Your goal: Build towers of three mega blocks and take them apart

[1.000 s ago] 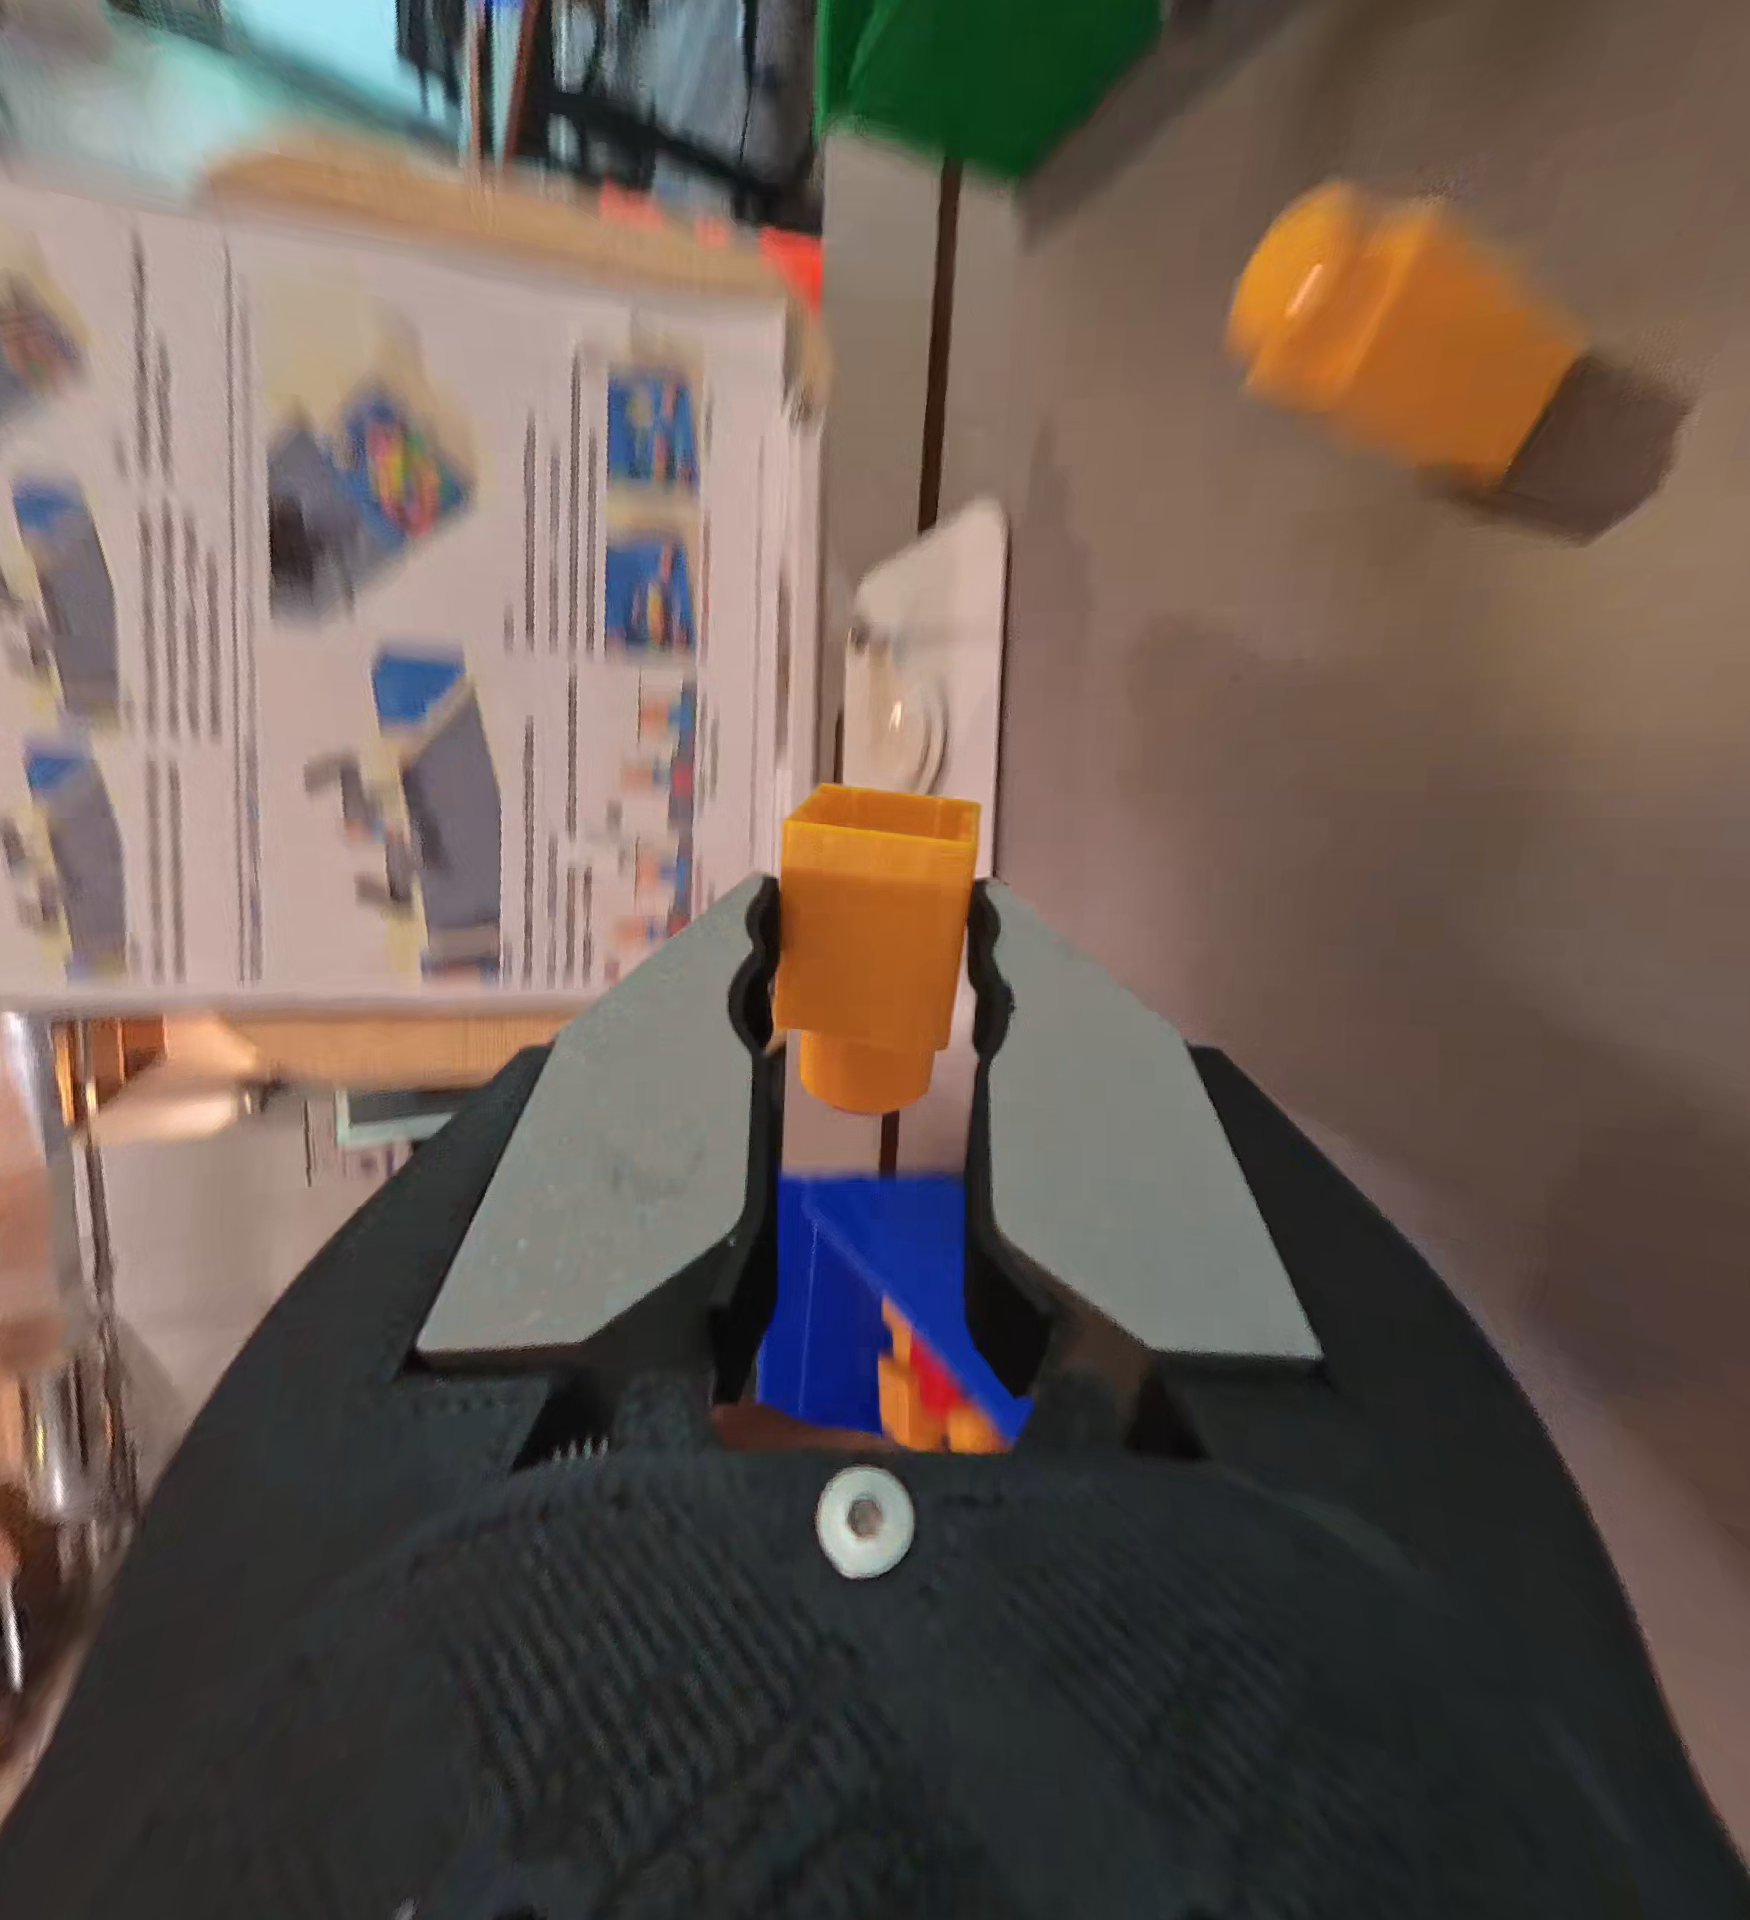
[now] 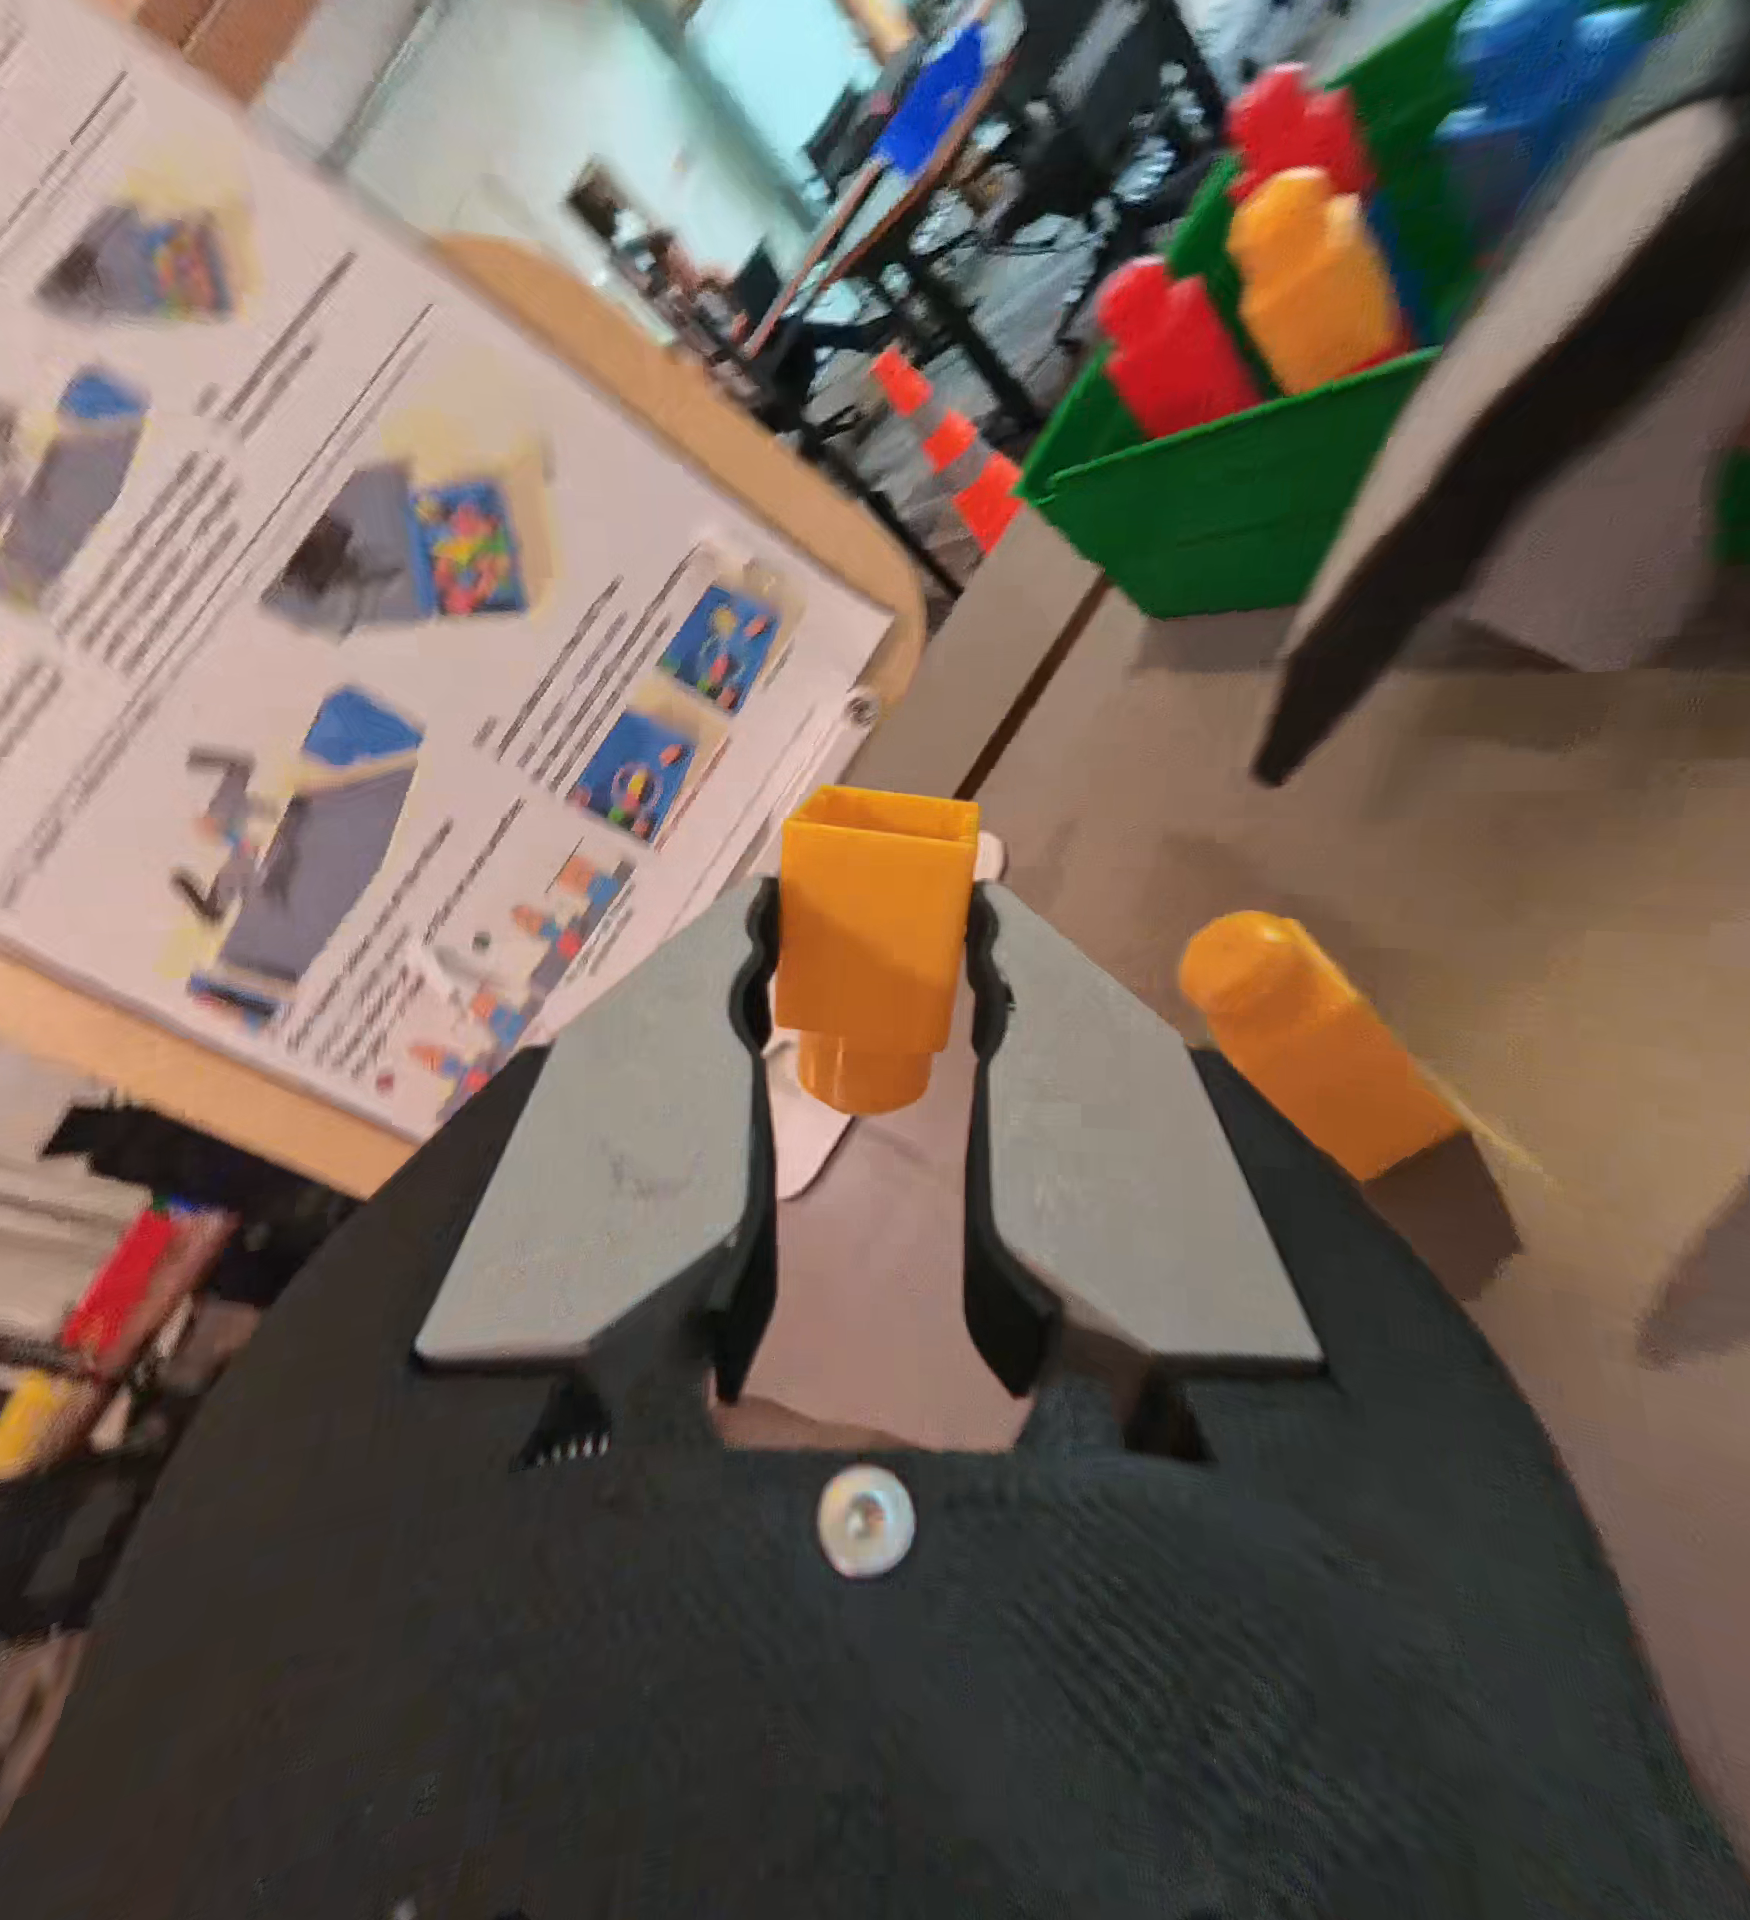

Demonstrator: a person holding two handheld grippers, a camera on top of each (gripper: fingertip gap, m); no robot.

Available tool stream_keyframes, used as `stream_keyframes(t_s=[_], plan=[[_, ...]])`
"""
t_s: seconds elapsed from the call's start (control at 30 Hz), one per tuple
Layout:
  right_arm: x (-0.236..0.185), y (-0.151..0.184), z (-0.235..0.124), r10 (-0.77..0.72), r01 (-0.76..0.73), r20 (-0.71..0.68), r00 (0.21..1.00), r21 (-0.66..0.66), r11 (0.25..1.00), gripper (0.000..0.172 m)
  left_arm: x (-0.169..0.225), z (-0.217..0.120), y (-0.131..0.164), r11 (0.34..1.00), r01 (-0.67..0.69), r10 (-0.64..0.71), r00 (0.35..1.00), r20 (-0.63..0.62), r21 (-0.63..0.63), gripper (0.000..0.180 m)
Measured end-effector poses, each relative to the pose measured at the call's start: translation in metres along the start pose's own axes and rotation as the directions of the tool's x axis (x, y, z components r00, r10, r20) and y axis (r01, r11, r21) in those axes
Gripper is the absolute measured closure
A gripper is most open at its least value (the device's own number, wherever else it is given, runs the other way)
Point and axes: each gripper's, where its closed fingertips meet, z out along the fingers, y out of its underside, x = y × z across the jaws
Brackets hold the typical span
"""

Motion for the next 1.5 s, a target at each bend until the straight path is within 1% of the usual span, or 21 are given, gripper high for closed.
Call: stream_keyframes(t_s=[0.13, 0.2, 0.33, 0.57, 0.73, 0.87, 0.97, 1.03, 1.1, 1.2, 1.3, 1.37, 1.5], plan=[[0.005, 0.0, 0.0, -0.01, 0.01, -0.029, 1.0, 0.004, 1.0, 0.101, -0.011, 0.006, 0.028, 0.992, 0.107, -0.102, 0.992, 0.069, -0.071, 0.146], [0.006, 0.002, 0.001, -0.022, 0.022, -0.041, 0.999, -0.004, 1.0, 0.102, -0.012, 0.007, 0.036, 0.984, 0.155, -0.149, 0.986, 0.076, -0.09, 0.146], [0.005, 0.005, 0.004, -0.036, 0.035, -0.046, 0.998, -0.021, 0.999, 0.102, -0.008, 0.008, 0.047, 0.973, 0.205, -0.198, 0.977, 0.074, -0.109, 0.146], [0.006, 0.011, 0.008, -0.045, 0.043, -0.05, 0.998, -0.048, 0.998, 0.102, 0.004, 0.011, 0.056, 0.972, 0.2, -0.195, 0.98, 0.047, -0.121, 0.146], [0.006, 0.011, 0.007, -0.038, 0.036, -0.05, 0.998, -0.048, 0.998, 0.102, 0.008, 0.013, 0.052, 0.979, 0.174, -0.173, 0.985, 0.023, -0.108, 0.146], [0.007, 0.01, 0.007, -0.039, 0.037, -0.052, 0.998, -0.045, 0.998, 0.102, 0.014, 0.014, 0.042, 0.99, 0.118, -0.118, 0.993, -0.003, -0.076, 0.146], [0.007, 0.011, 0.007, -0.038, 0.036, -0.054, 0.998, -0.047, 0.998, 0.102, 0.022, 0.014, 0.029, 1.0, 0.015, -0.016, 0.999, -0.028, -0.025, 0.146], [0.009, 0.01, 0.006, -0.037, 0.034, -0.065, 0.997, -0.049, 0.998, 0.102, 0.027, 0.015, 0.026, 0.999, -0.049, 0.048, 0.998, -0.036, -0.025, 0.146], [0.012, 0.01, 0.005, -0.039, 0.035, -0.086, 0.996, -0.049, 0.998, 0.102, 0.035, 0.014, 0.018, 0.995, -0.098, 0.098, 0.993, -0.065, 0.012, 0.146], [0.016, 0.008, 0.003, -0.055, 0.049, -0.12, 0.991, -0.051, 0.997, 0.102, 0.051, 0.008, 0.004, 0.974, -0.205, 0.216, 0.969, -0.12, 0.098, 0.146], [0.016, 0.008, 0.004, -0.055, 0.048, -0.134, 0.99, -0.055, 0.997, 0.101, 0.058, 0.006, -0.001, 0.941, -0.317, 0.331, 0.935, -0.126, 0.116, 0.146], [0.017, 0.009, 0.005, -0.059, 0.051, -0.142, 0.988, -0.061, 0.997, 0.101, 0.061, 0.006, -0.006, 0.924, -0.359, 0.376, 0.917, -0.135, 0.134, 0.146], [0.023, 0.006, 0.002, -0.072, 0.063, -0.189, 0.979, -0.054, 0.997, 0.1, 0.064, 0.004, -0.013, 0.902, -0.404, 0.425, 0.894, -0.142, 0.155, 0.147]])
